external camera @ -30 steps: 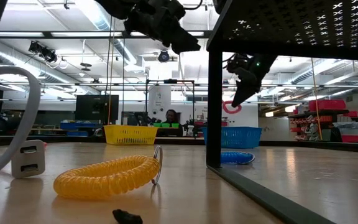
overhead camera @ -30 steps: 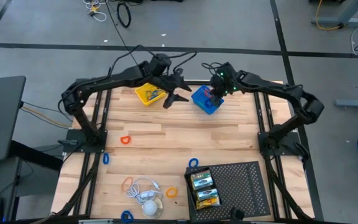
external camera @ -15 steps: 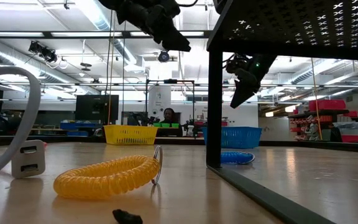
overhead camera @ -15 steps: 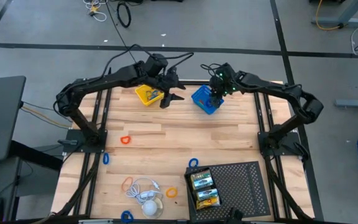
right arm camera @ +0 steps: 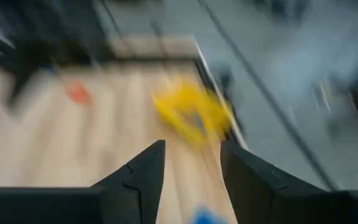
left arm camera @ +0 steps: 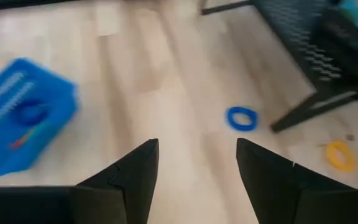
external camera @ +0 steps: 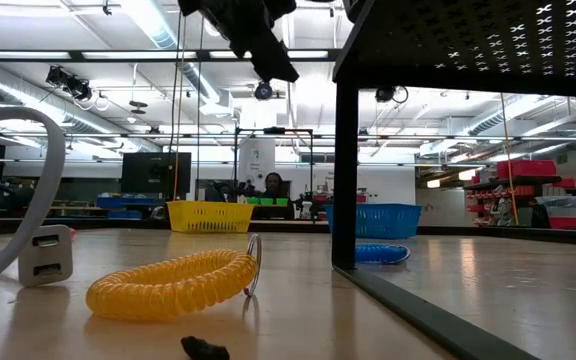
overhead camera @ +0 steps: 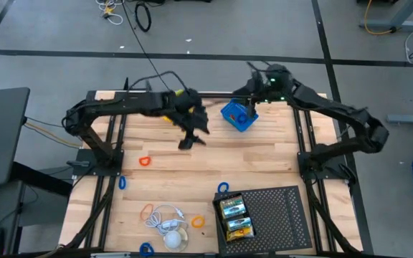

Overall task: Pick & Place Office Desk Supplies
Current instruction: Put the yellow spring keychain into the blue basket

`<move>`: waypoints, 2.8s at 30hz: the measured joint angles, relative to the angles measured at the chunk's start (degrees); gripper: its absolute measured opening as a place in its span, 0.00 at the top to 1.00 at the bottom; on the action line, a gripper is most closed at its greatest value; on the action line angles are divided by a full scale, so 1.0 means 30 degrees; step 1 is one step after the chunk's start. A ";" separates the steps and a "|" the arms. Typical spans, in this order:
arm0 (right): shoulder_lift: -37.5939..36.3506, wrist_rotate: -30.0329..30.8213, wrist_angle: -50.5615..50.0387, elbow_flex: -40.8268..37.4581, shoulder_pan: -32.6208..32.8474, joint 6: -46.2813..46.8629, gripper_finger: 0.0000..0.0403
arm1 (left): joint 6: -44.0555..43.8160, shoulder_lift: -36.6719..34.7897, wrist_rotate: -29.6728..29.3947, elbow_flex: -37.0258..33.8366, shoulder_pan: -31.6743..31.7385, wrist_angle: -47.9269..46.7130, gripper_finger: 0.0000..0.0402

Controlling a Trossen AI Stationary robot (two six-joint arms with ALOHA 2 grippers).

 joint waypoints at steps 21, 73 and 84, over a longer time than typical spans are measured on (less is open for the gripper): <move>-0.7866 0.3484 0.7706 -0.6076 0.8993 0.0635 0.59 | -0.7442 0.0015 -0.0663 -0.9893 -0.7425 1.1118 0.47; -0.7994 1.7052 0.6055 -0.6105 1.8635 -0.2106 0.59 | -1.2943 0.8007 -0.5554 -0.7219 -1.2461 1.4115 0.88; -0.7994 1.7730 0.5482 -0.6083 1.8561 -0.2255 0.59 | -1.1239 0.6690 -0.7580 -0.7315 -1.2178 1.1509 0.95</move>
